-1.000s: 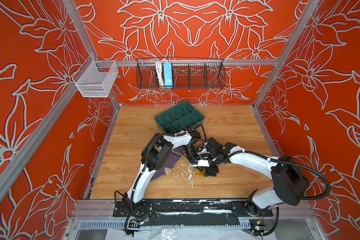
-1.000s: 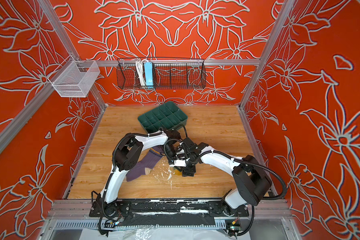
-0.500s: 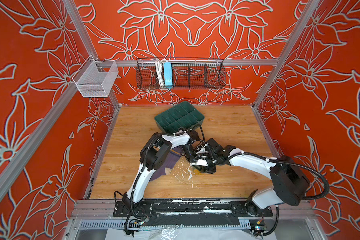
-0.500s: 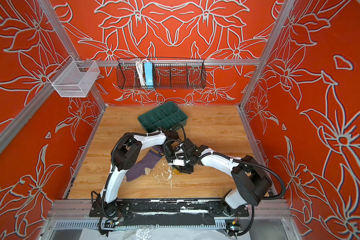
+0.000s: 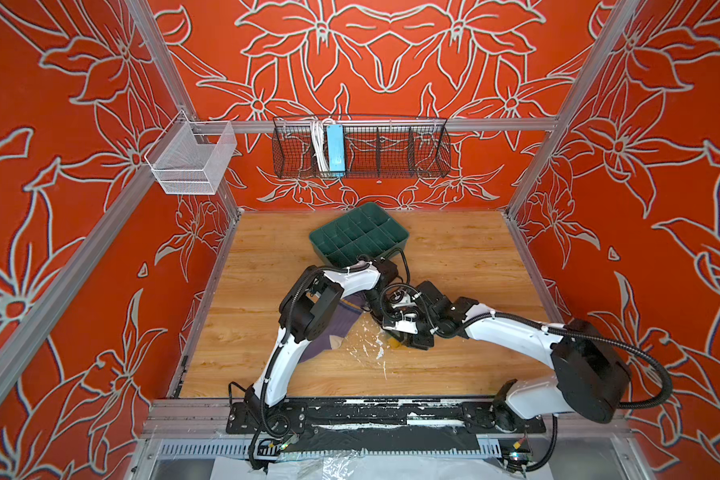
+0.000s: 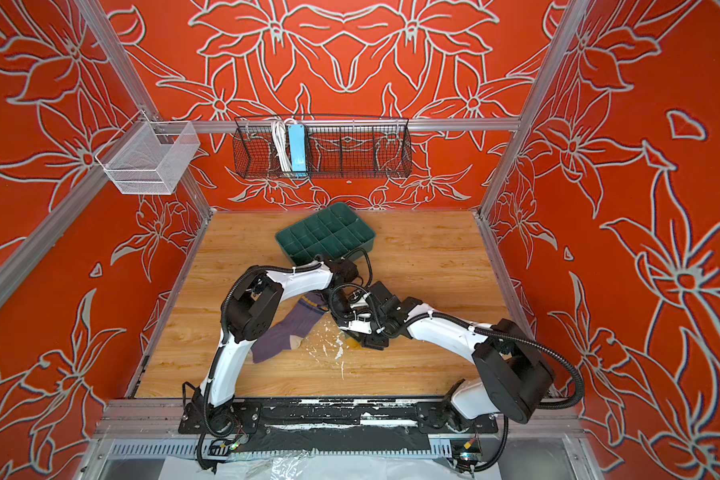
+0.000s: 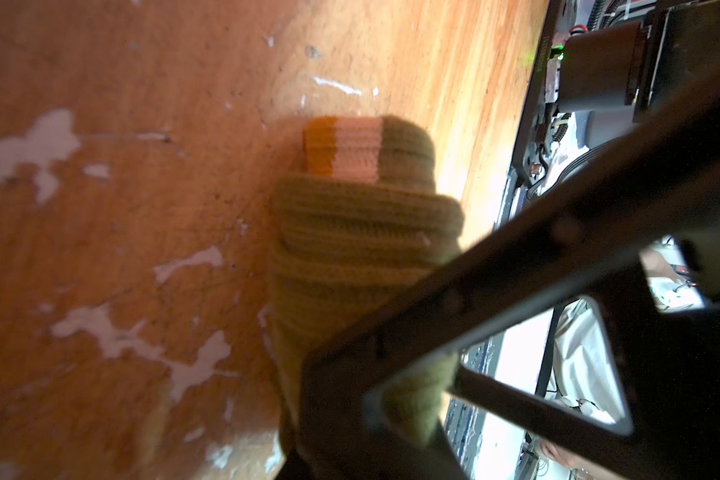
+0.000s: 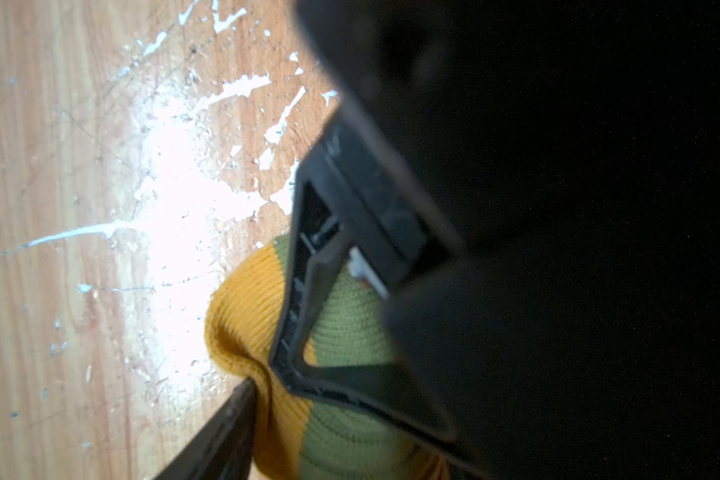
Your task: Roll the socks
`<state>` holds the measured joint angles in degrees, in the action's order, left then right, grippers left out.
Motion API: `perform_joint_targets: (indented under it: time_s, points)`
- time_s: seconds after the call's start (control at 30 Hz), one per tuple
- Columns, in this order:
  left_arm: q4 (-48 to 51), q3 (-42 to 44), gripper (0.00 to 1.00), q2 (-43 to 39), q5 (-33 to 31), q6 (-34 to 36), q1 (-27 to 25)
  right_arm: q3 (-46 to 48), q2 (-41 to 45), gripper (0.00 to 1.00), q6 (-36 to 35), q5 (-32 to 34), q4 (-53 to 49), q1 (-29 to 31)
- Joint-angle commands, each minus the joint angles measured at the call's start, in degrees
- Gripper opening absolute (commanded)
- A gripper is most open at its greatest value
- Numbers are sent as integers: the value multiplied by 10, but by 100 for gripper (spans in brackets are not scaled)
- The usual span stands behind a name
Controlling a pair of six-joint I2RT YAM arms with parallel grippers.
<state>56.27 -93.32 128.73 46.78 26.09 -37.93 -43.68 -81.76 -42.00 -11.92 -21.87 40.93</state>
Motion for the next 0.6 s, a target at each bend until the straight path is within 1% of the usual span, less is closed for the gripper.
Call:
perform_joint_targets:
  time_s: [0.0,0.1,0.23,0.3,0.43,0.57]
  points:
    - [7,13,0,-5,-82,5,2,31,-19,77,23,75,-74,-7]
    - [12,15,0,-6,-78,9,3,34,-24,81,24,96,-60,-7]
    - [32,11,0,-2,-19,25,9,48,-13,81,38,122,-29,-5]
    - [44,7,0,4,-5,25,11,59,8,81,40,135,-14,-1]
    - [31,13,0,4,-31,-6,18,77,85,80,35,139,-28,14]
    - [-6,35,0,-25,-71,-28,22,92,175,83,28,101,-72,17]
